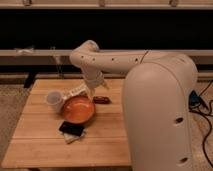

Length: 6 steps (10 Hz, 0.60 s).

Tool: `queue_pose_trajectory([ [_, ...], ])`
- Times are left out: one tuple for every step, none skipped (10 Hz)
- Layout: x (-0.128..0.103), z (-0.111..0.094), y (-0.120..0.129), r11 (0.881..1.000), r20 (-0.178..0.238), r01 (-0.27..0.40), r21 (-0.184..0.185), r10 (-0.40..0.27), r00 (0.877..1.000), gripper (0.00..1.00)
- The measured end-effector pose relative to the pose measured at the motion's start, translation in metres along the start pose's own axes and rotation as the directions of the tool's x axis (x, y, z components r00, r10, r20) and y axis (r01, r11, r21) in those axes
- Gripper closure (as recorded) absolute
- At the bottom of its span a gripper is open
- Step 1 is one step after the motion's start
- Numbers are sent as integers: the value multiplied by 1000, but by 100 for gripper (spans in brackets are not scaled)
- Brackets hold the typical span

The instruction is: Stand the bottle upright

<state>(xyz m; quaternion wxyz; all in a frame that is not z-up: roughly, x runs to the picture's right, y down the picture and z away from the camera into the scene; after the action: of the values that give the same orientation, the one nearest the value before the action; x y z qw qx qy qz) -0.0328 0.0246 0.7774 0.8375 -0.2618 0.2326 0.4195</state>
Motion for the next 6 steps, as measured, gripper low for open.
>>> queue_pose_trajectory([
  [-1,0,0,1000,1,2,2,-2,1000,30],
  [-4,0,-3,1000,11,27,10,-27,1000,30],
  [-16,2,-7,998,37,63,13,-64,997,30],
  [-31,3,-11,994,57,109,16,-110,992,30],
  [-45,6,-11,987,72,158,16,-159,985,30],
  [-65,9,-9,970,94,241,19,-242,966,30],
])
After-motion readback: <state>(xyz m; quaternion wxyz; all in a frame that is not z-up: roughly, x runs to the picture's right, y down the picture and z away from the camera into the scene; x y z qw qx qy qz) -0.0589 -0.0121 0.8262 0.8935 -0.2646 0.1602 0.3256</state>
